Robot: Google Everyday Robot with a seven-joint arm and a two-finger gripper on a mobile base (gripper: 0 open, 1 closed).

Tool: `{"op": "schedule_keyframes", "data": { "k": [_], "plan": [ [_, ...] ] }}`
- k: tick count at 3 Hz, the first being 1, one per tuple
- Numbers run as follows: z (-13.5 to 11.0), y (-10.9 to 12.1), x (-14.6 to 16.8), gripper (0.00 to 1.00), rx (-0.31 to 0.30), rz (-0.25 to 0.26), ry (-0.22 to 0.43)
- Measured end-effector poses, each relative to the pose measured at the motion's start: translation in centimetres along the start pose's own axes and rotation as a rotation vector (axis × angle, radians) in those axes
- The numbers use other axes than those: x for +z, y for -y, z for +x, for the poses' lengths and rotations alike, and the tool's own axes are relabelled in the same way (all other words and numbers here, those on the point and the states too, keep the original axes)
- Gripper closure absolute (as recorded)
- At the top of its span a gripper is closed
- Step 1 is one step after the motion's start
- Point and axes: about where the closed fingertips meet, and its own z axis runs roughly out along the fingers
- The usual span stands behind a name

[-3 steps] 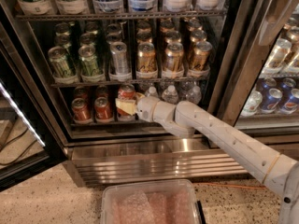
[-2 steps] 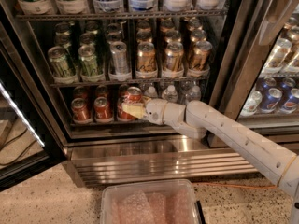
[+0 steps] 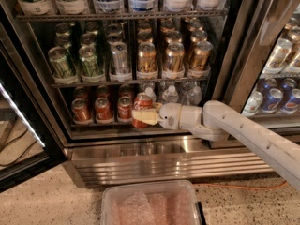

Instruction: Pick coke can from bottom shelf of fridge

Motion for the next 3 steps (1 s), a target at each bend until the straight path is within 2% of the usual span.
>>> {"op": "schedule_keyframes", "data": {
  "k": [1,3],
  "plan": [
    [-0.6,-1.4,-2.1,1.0,-0.001,-0.034,-0.008],
    [-3.1,-4.3,-5.3,1.0,-0.019,-0.155,0.082]
  ]
}}
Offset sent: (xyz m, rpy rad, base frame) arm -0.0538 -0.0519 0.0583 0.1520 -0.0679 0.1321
